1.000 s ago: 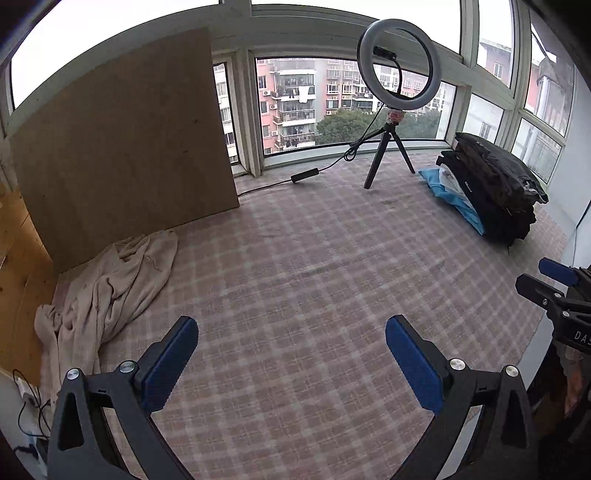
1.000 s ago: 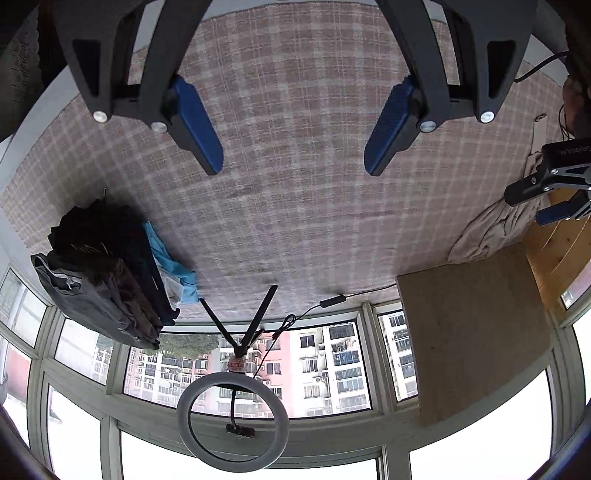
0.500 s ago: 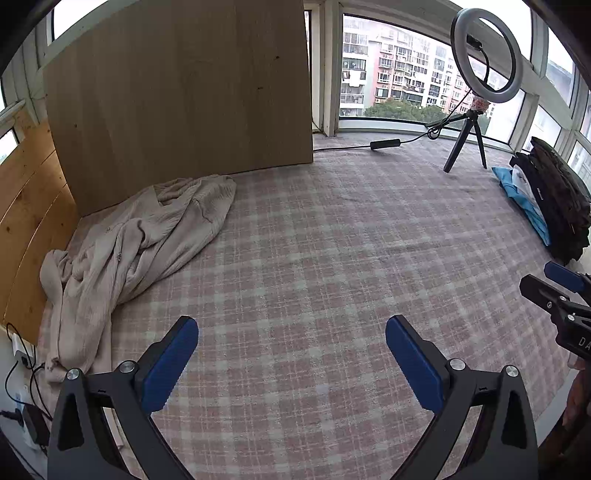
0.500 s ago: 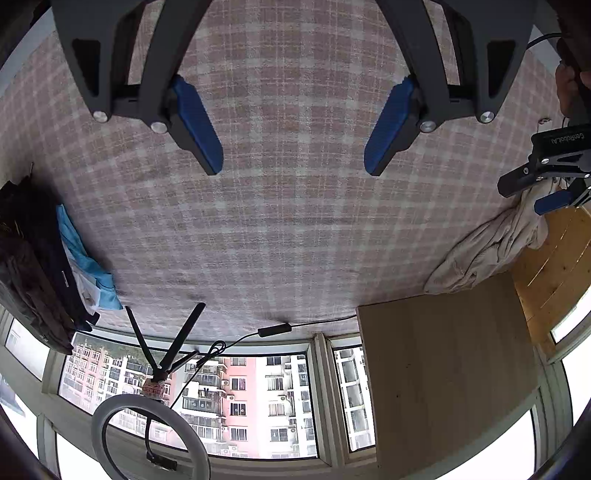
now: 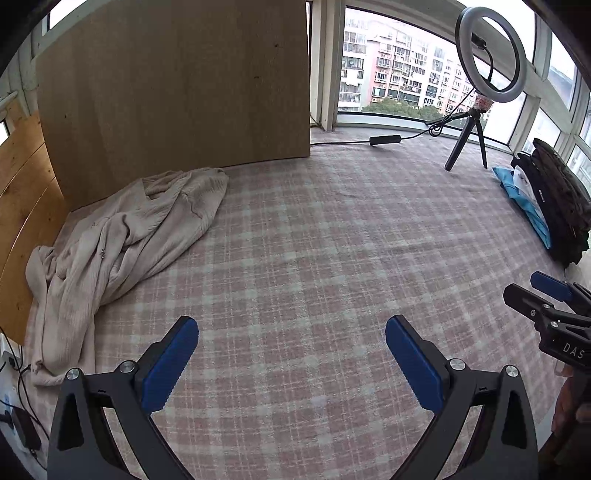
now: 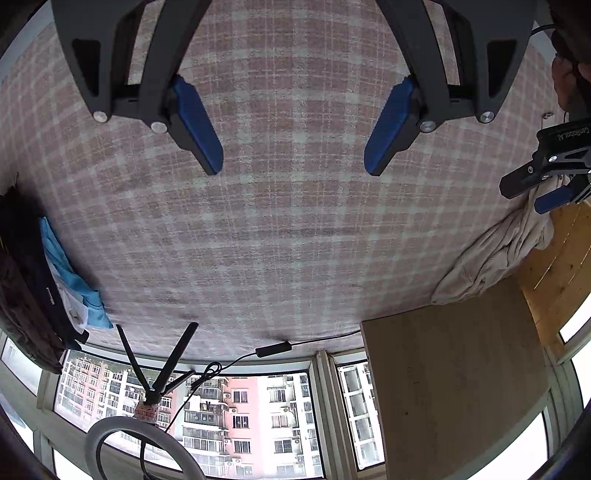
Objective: Fold clothes
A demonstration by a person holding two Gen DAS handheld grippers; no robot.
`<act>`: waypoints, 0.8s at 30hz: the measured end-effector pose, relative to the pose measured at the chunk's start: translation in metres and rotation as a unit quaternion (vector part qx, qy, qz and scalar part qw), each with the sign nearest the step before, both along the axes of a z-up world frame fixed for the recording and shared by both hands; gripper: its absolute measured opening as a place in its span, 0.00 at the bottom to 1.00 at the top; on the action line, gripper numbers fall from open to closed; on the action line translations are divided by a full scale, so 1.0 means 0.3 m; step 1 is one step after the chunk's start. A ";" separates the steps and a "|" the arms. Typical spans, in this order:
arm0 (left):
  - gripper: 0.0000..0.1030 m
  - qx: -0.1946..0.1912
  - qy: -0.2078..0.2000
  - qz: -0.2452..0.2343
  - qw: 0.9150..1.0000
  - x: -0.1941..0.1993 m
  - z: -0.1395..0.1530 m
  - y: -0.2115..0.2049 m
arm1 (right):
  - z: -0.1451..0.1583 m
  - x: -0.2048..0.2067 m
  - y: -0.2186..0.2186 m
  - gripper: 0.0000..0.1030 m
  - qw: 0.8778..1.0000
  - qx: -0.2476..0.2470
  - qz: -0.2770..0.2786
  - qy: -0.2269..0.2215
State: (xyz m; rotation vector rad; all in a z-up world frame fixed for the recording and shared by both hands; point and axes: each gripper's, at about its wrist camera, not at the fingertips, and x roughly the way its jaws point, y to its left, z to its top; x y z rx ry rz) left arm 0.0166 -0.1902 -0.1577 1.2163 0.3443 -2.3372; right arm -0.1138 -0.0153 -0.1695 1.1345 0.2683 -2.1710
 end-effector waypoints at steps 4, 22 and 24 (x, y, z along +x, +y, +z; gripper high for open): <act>0.99 0.002 -0.001 0.001 1.000 -0.012 -0.011 -0.011 | -0.024 -0.004 -0.012 0.76 1.000 0.006 0.001 -0.005; 0.99 0.011 -0.009 -0.001 1.000 -0.097 -0.144 -0.018 | -0.157 -0.026 -0.060 0.76 1.000 0.017 0.016 -0.011; 0.99 0.016 -0.012 -0.001 1.000 -0.107 -0.168 -0.015 | -0.177 -0.029 -0.069 0.76 1.000 0.018 0.018 -0.010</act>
